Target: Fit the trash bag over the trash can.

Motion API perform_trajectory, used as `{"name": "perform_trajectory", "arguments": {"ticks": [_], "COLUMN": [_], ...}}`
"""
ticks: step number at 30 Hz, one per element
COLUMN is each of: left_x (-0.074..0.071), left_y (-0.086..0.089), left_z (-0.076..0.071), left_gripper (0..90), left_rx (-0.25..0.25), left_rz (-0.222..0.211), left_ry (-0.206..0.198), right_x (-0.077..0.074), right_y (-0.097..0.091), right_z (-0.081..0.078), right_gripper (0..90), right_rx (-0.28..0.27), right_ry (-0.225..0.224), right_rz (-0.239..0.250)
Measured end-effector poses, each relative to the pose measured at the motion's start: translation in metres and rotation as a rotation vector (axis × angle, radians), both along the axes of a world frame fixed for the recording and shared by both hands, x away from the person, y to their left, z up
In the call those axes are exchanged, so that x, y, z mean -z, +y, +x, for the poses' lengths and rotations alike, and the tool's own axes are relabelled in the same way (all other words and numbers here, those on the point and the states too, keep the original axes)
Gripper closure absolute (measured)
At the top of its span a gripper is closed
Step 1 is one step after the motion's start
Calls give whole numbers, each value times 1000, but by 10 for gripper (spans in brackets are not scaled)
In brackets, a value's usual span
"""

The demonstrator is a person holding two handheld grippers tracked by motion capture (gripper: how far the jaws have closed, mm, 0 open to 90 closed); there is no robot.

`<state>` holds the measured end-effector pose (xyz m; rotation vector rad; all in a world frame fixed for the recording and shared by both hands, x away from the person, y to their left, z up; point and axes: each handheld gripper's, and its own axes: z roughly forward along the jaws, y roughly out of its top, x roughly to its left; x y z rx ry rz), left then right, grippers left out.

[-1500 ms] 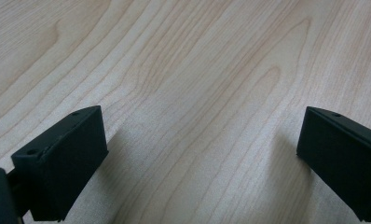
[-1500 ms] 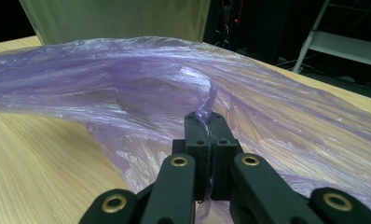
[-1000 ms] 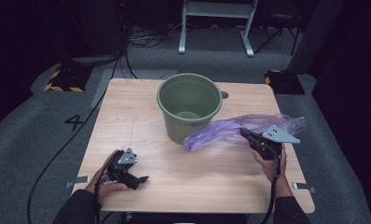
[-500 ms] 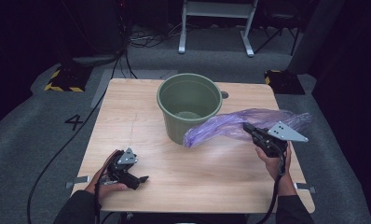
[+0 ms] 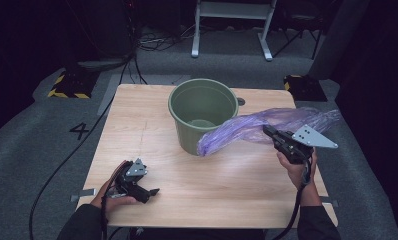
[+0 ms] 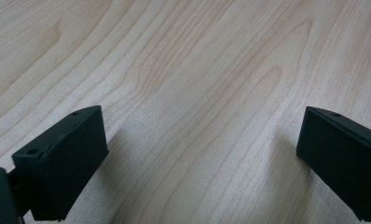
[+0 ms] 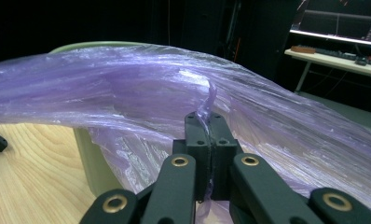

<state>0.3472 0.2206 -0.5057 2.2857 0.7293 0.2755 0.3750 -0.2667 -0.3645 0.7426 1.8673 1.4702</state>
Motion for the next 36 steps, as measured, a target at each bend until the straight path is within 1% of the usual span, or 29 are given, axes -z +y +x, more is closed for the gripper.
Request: {"name": "perform_trajectory", "arguments": {"ticks": [4,7,9,12,20,23,24,26,29,30,32,33,34,35,36], "left_x": [0,0,0,0,0,0,0,0,-1,-2,-3,-4,-5,-7,-9], "left_y": [0,0,0,0,-1,-1,-1,-1,1,2,4,6,7,9,10], "left_z": [0,0,0,0,0,0,0,0,0,0,-1,0,0,1,1], "left_gripper": [13,12,12,12,12,8,8,8,10,20,60,84,112,173,207], "left_rx": [-1,-2,-1,-1,-3,-8,-10,-10,-14,-16,-24,-21,-13,-8,-9], "left_rz": [-1,-1,-1,-1,1,5,5,6,14,14,-1,-8,-25,-41,-51], "left_ry": [1,1,1,1,0,-2,-2,-2,6,10,8,16,24,21,14], "right_x": [-5,-10,-13,-17,-24,-26,-27,-27,-31,-33,-34,-35,-35,-35,-36], "right_y": [-9,-14,-14,-12,-5,-3,-3,-3,-1,0,2,3,3,4,6], "right_z": [-7,-7,-7,-5,6,13,15,16,20,21,23,24,26,27,29], "right_gripper": [898,898,898,898,898,897,897,897,897,897,897,897,897,897,897], "right_rx": [14,27,29,33,61,105,111,117,144,151,154,159,154,154,162], "right_ry": [-17,-21,-24,-34,-38,-41,-35,-36,-43,-43,-42,-40,-32,-31,-32], "right_rz": [13,26,32,23,4,-8,1,2,-16,-18,-17,-18,-11,-14,-31]}}
